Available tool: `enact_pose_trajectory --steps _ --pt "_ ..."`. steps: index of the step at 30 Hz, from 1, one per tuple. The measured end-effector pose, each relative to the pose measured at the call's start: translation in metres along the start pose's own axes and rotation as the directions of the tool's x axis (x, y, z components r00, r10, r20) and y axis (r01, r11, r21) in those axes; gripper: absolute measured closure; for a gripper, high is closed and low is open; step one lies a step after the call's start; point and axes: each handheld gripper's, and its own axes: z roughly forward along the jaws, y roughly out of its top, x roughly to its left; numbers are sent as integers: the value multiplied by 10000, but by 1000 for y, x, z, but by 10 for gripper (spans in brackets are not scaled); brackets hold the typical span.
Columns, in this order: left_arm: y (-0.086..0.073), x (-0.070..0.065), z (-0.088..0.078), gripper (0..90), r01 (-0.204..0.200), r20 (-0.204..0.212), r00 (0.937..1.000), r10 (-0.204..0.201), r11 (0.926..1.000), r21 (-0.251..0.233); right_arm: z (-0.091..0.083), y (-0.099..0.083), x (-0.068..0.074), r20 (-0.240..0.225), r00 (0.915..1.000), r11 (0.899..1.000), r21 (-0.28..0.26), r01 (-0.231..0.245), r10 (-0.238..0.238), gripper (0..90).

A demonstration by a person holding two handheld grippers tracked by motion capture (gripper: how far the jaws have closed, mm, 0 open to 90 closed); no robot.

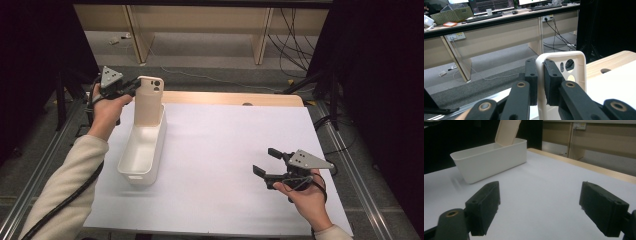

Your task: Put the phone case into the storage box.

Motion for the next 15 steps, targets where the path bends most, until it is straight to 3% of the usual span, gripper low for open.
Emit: enact_pose_trajectory --steps 2,3,4,6,7,13,14,15 --pt "0 0 1 823 -4 0 10000 4 10000 7 1 0 0 -8 10000 10000 -58 -47 47 180" --pt "0 0 1 822 6 -4 10000 -6 10000 3 0 0 2 -95 9995 9995 118 -300 301 179" --pt "0 0 1 822 10 -4 10000 -10 10000 -7 0 0 0 11 10000 10000 5 5 -5 179" --pt "-1 -1 2 823 8 14 10000 -8 10000 -2 1 0 0 -6 10000 10000 -43 -49 49 177" --pt "-1 -1 2 822 -3 18 10000 3 10000 0 -1 0 1 23 9998 9994 289 -198 197 176" --pt "-2 2 2 822 12 4 10000 -12 10000 26 1 -1 2 -75 9996 9994 218 -256 258 164" --pt "-2 2 2 822 15 -17 10000 -14 10000 31 2 -1 1 59 10000 9999 117 -55 55 162" --pt "-2 3 2 822 5 -28 10000 -5 10000 31 3 -1 2 -129 9996 9996 112 -244 245 161"
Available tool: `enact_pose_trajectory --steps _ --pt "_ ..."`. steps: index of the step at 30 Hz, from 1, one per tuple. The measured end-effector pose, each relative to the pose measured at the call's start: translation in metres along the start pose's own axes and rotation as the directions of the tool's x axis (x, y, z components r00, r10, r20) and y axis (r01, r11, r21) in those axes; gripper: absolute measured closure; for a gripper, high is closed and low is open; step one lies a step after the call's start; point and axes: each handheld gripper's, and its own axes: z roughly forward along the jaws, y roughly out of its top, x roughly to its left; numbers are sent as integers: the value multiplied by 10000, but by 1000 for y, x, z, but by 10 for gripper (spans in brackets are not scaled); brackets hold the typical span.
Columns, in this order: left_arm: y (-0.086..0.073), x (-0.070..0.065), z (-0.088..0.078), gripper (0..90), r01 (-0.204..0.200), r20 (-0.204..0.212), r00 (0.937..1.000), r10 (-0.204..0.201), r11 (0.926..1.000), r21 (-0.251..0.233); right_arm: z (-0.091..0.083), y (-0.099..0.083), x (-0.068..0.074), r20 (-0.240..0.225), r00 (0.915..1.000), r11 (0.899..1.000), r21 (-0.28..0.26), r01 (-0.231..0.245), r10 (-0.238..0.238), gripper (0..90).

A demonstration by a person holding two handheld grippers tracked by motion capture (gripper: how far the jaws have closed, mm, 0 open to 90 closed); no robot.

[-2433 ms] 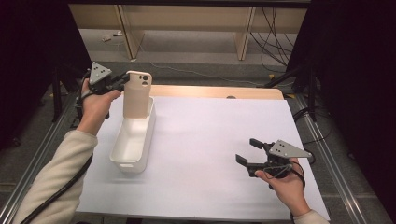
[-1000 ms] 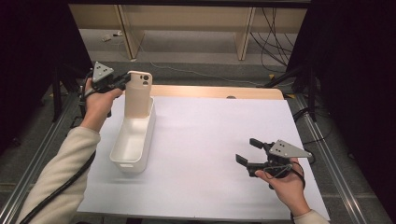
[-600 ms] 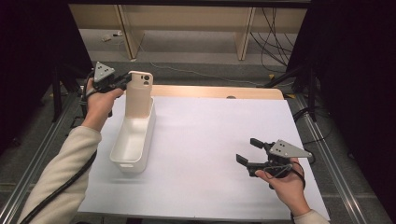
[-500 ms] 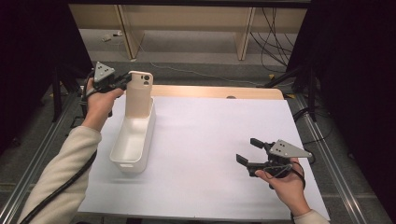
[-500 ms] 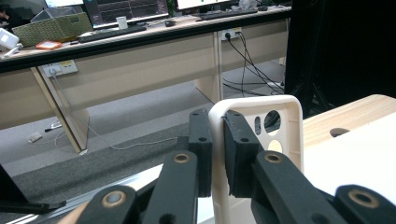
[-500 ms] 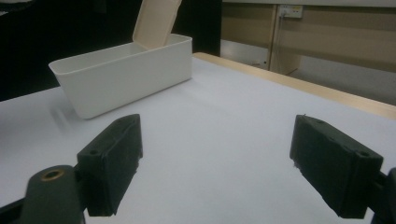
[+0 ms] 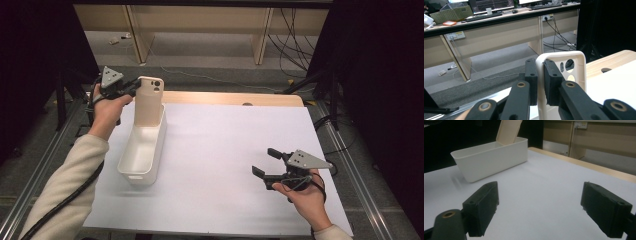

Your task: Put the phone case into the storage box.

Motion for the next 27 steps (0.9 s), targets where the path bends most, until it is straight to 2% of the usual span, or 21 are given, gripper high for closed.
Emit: enact_pose_trajectory --steps 2,3,5,6,8,11,18,19,20,21,23,24,25,26,27 --pt "0 0 0 822 -3 -14 10000 3 10000 14 -1 1 0 116 9999 9998 174 79 -81 159" --pt "0 0 0 822 9 -22 10000 -9 10000 17 -4 1 0 107 9999 9988 479 108 -114 158" --pt "0 1 0 822 21 -27 10000 -21 10000 6 -4 1 0 143 9998 9988 477 112 -119 157" --pt "0 1 0 822 26 -34 10000 -26 10000 5 0 0 0 -1 10000 10000 40 9 -9 157" --pt "0 1 1 822 34 -41 10000 -34 10000 5 0 0 0 -9 10000 10000 24 0 0 157" --pt "0 0 2 822 7 -28 10000 -7 10000 36 -1 1 -2 119 9994 9995 -45 310 -310 157" --pt "0 0 5 822 9 -34 10000 -9 10000 54 -4 2 0 122 9999 9998 183 61 -63 157" --pt "0 0 6 822 30 -42 10000 -29 10000 47 -5 3 0 156 9998 9992 400 80 -86 157" --pt "0 0 6 822 30 -42 10000 -30 10000 43 -2 2 0 2 10000 10000 11 -56 56 157" --pt "0 0 7 822 30 -38 10000 -30 10000 52 -4 2 0 86 9999 9998 177 57 -59 157" --pt "0 0 7 822 38 -50 10000 -38 10000 81 -3 2 -1 75 10000 9998 187 59 -61 158" --pt "0 0 8 822 39 -53 10000 -38 10000 73 -5 3 0 182 9998 9988 469 106 -115 157" --pt "0 0 8 822 32 -49 10000 -32 10000 90 -3 2 -1 114 9999 9998 148 115 -117 157" --pt "0 0 9 822 46 -47 10000 -45 10000 84 -2 2 -1 28 10000 9999 135 75 -76 157" --pt "0 0 9 822 71 -46 10000 -71 9999 76 -3 2 -2 146 9994 9993 197 304 -307 157"
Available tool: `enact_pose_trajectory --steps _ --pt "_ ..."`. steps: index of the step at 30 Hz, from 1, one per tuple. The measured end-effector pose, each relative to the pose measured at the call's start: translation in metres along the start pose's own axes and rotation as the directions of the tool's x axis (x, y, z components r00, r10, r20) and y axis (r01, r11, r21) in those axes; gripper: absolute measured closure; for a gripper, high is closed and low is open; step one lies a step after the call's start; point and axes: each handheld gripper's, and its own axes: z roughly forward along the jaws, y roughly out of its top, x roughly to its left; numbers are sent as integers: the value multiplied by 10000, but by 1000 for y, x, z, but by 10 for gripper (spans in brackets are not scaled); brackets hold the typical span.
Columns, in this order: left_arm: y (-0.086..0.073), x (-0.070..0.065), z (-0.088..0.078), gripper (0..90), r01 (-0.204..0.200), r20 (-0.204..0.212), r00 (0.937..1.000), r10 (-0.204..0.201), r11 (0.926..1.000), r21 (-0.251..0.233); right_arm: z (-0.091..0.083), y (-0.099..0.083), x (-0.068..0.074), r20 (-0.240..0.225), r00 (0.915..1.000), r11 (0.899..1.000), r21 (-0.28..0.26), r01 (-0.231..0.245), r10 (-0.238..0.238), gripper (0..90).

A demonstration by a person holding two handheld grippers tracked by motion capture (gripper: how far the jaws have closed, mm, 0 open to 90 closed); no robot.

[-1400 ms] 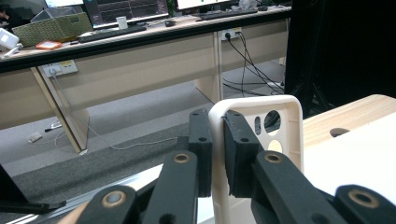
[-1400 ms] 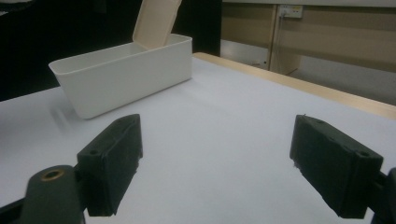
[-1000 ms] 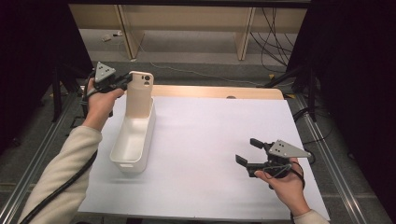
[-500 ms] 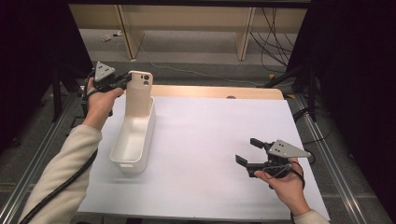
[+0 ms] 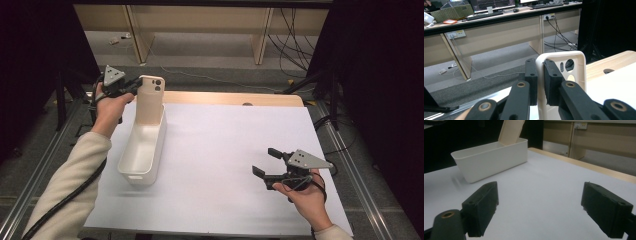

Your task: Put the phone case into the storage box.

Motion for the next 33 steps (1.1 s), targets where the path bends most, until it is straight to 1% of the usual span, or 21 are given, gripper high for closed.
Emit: enact_pose_trajectory --steps 1,7,19,20,23,24,25,33 --pt "0 0 0 822 8 -9 10000 -8 10000 3 0 0 1 -42 9998 9998 -18 -217 217 157" --pt "-1 2 4 822 40 -2 10000 -40 10000 74 1 -1 2 -195 9993 9995 -66 -314 313 157" --pt "-7 4 10 822 100 -115 9999 -97 9997 238 1 0 2 -153 9994 9996 -31 -298 298 157" --pt "-8 2 9 822 385 -165 9991 -379 9986 373 1 -1 2 -148 9994 9995 -31 -306 305 157" --pt "-9 2 11 822 461 -177 9988 -454 9979 451 1 -1 2 -159 9994 9996 -12 -299 299 158" --pt "-9 2 12 822 463 -174 9988 -455 9979 463 1 -1 3 -197 9991 9993 20 -372 373 158" --pt "-9 2 12 822 475 -166 9988 -468 9978 466 1 -1 2 -180 9994 9995 -19 -302 301 158" --pt "-11 4 13 822 486 -224 9986 -475 9974 536 2 -1 3 -172 9994 9996 -67 -291 290 158"
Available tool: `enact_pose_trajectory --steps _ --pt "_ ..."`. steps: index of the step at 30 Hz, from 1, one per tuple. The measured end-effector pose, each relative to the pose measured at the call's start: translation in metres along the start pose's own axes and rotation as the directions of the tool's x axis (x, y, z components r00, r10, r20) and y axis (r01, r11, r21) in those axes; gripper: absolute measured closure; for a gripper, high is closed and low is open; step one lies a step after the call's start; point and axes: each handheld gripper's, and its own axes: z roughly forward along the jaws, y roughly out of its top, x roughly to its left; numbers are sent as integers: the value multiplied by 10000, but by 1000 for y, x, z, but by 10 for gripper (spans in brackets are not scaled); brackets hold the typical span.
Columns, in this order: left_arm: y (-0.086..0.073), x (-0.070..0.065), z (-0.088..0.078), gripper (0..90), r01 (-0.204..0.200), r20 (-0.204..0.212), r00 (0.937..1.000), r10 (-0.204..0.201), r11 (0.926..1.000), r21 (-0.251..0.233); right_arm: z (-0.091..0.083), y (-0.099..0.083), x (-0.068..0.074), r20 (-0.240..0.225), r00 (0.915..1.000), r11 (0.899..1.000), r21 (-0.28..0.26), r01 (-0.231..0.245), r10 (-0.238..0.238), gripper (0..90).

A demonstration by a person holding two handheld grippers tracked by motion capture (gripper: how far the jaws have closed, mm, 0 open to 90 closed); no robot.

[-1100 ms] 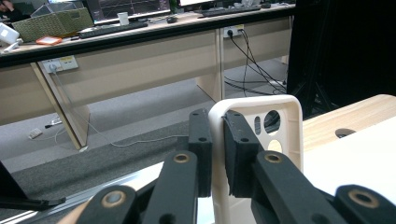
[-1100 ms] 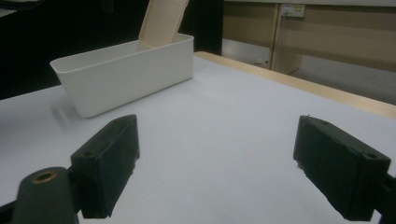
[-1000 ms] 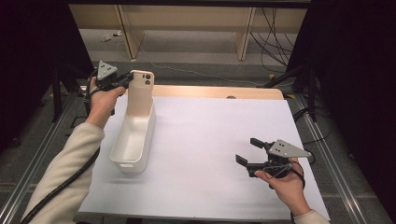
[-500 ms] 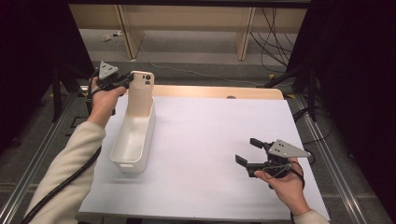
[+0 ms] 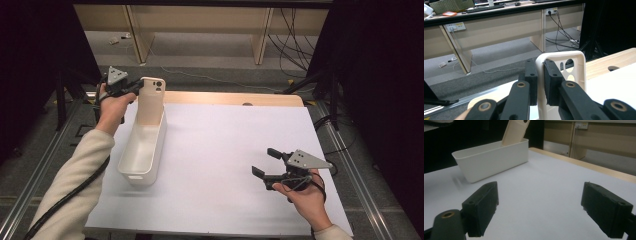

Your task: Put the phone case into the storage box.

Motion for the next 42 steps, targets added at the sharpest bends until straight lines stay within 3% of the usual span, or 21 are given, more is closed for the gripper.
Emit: enact_pose_trajectory --steps 18,20,27,32,42 --pt "-8 1 4 822 45 -7 10000 -45 9997 222 2 -1 0 -90 9999 9999 -93 -89 88 159" --pt "-9 1 5 822 43 -37 10000 -42 9997 246 0 0 -1 25 10000 9999 116 29 -29 159" --pt "-12 2 6 821 35 -27 10000 -34 9995 326 2 -1 -2 39 9997 9997 -98 229 -229 160" --pt "-13 1 7 821 15 -38 10000 -14 9993 361 2 -1 0 -81 10000 10000 9 -20 20 160" --pt "-14 1 9 821 19 -37 10000 -17 9990 439 2 -1 0 -86 10000 10000 3 -30 30 160"
